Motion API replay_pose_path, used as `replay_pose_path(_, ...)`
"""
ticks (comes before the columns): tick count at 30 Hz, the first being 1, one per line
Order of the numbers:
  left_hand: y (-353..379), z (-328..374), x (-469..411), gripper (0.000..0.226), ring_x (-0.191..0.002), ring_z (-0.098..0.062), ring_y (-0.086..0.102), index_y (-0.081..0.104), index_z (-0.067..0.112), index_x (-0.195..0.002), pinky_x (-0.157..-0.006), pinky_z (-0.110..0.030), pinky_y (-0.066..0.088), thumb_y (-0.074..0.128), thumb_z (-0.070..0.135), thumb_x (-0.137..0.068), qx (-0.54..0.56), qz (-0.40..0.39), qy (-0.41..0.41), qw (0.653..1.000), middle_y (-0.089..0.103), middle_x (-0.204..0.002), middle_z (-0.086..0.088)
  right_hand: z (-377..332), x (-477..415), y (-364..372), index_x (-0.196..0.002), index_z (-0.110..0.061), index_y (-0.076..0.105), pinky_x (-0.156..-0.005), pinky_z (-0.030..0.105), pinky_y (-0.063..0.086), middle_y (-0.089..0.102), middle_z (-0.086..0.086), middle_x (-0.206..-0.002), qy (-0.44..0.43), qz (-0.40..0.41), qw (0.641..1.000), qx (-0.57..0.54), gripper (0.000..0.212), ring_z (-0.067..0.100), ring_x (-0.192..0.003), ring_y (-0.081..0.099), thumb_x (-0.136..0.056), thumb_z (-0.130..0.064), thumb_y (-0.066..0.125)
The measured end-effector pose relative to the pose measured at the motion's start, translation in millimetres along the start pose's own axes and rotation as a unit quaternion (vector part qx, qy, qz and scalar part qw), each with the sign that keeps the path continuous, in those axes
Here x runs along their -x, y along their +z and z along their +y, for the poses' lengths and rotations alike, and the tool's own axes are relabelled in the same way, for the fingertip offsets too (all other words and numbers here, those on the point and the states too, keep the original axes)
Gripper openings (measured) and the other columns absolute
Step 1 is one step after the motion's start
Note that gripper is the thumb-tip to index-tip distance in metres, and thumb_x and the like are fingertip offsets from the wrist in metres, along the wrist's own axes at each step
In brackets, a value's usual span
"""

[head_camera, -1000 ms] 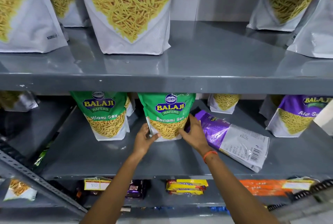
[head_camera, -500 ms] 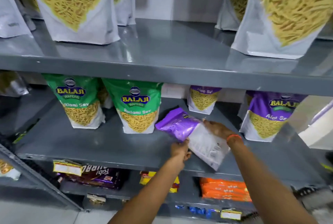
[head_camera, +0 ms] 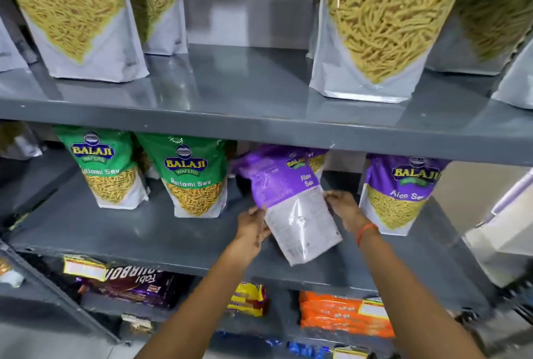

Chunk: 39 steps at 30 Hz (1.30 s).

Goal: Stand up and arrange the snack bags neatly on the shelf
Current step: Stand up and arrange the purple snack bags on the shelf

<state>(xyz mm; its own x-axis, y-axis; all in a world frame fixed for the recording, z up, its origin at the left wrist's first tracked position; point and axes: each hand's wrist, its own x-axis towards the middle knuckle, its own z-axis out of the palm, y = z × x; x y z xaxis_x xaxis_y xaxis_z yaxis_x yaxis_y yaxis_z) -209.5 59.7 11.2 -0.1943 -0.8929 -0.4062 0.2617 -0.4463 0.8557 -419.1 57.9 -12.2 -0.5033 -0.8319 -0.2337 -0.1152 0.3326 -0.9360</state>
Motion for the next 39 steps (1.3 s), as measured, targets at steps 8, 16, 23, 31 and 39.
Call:
replay_pose_path(8, 18.6, 23.8, -53.9, 0.024, -0.1, -0.021, 0.047, 0.058, -0.004, -0.112, -0.09, -0.036, 0.039, 0.042, 0.004, -0.095, -0.149, -0.05, 0.149, 0.976, 0.058, -0.108, -0.016, 9.3, 2.2, 1.1, -0.1, 0.007, 0.058, -0.091, 0.041, 0.04, 0.057, 0.015, -0.101, -0.119, 0.067, 0.988, -0.069, 0.017, 0.023, -0.095, 0.048, -0.093, 0.005, 0.042)
replay_pose_path(16, 24.4, -56.2, -16.8, 0.042, -0.105, -0.034, 0.054, 0.054, -0.001, -0.113, -0.094, -0.046, 0.048, 0.069, -0.001, -0.075, -0.264, 0.062, 0.235, 0.934, 0.055, -0.116, -0.023, 37.5, 13.0, 6.3, -0.079, 0.007, 0.057, -0.072, 0.033, 0.036, 0.054, 0.012, -0.081, -0.089, 0.041, 0.99, -0.106, 0.022, 0.02, -0.077, 0.041, -0.082, 0.015, 0.037)
replay_pose_path(23, 23.7, -64.1, -18.7, 0.094, -0.113, -0.023, 0.058, 0.031, 0.01, -0.137, -0.087, -0.026, 0.047, 0.084, 0.009, -0.059, -0.268, -0.037, 0.18, 0.946, 0.057, -0.129, -0.009, 43.4, 32.5, 21.8, -0.107, 0.003, 0.063, -0.069, 0.011, 0.053, 0.066, 0.007, -0.085, -0.118, 0.002, 0.99, -0.071, 0.047, -0.004, -0.062, 0.064, -0.077, 0.026, 0.034)
replay_pose_path(31, 17.4, -37.3, -57.0, 0.094, -0.123, -0.036, 0.044, 0.041, 0.004, -0.129, -0.102, -0.041, 0.04, 0.089, 0.031, -0.052, -0.387, -0.005, 0.159, 0.908, 0.049, -0.125, -0.024, 40.6, 47.1, 24.6, -0.107, 0.006, 0.066, -0.068, -0.001, 0.043, 0.059, 0.013, -0.093, -0.111, 0.03, 0.993, -0.025, 0.04, 0.009, -0.069, 0.053, -0.084, 0.019, 0.036)
replay_pose_path(39, -11.1, 2.8, -92.8, 0.075, -0.118, -0.038, 0.057, 0.046, -0.002, -0.126, -0.104, -0.055, 0.043, 0.08, -0.001, -0.059, -0.295, -0.242, 0.096, 0.919, 0.059, -0.127, -0.024, 38.9, 38.0, 34.3, -0.131, -0.01, 0.038, -0.098, 0.03, 0.045, 0.048, 0.015, -0.138, -0.091, 0.001, 0.993, -0.071, 0.054, 0.027, -0.124, 0.05, -0.084, -0.001, 0.063)
